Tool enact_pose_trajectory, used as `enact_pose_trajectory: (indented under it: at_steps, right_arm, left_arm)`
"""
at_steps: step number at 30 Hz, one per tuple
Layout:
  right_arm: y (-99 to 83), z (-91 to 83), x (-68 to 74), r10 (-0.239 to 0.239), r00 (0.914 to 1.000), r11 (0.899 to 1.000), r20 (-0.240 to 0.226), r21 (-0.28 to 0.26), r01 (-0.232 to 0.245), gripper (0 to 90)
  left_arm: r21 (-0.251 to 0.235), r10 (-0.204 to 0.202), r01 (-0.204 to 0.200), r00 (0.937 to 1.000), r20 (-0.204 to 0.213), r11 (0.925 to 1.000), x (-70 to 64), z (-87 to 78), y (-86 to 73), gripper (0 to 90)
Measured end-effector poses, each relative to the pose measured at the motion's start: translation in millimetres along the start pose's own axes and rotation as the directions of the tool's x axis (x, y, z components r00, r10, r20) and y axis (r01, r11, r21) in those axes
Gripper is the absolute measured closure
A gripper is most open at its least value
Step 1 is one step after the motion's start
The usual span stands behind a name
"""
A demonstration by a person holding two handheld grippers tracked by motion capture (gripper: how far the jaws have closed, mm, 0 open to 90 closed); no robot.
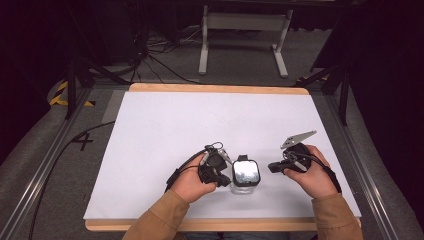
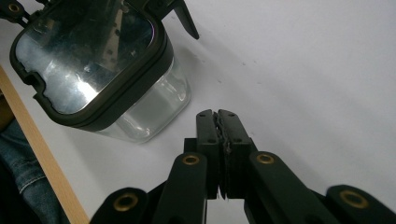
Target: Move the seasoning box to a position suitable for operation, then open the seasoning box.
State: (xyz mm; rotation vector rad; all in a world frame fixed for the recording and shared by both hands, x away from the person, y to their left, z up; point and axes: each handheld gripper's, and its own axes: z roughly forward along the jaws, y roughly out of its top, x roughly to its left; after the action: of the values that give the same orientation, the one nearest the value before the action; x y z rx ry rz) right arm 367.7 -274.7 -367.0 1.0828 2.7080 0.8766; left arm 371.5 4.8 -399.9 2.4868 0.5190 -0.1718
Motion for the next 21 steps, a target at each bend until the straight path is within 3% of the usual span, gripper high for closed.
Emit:
enact_pose_trajectory:
  at_steps: [9,11,14,21]
  right_arm:
    - [-5.8,-4.9,-4.5,0.014,0.9999,1.0,0.008,-0.005,-0.014,88.7]
    - [-7.6,-6.3,-5.8,0.021,0.9997,1.0,0.011,-0.005,-0.021,88.7]
    - [-10.8,-8.7,-7.6,0.028,0.9994,1.0,0.019,-0.009,-0.028,88.7]
    - [-17.1,-12.5,-8.6,0.041,0.9988,0.999,0.028,-0.008,-0.041,88.9]
  left_arm:
    - [-0.041,-0.03,0.03,0.9995,0.014,0.9987,9.1,-24.3,-5.0,78.4]
    - [-0.078,-0.043,0.044,0.999,0.015,0.996,11.4,-36.3,-7.4,78.2]
    - [-0.106,-0.043,0.043,0.9991,0.0,0.9934,13.3,-46.8,-8.6,76.9]
    - [-0.157,-0.028,0.029,0.9996,0.01,0.9871,13.4,-60.9,-4.8,76.4]
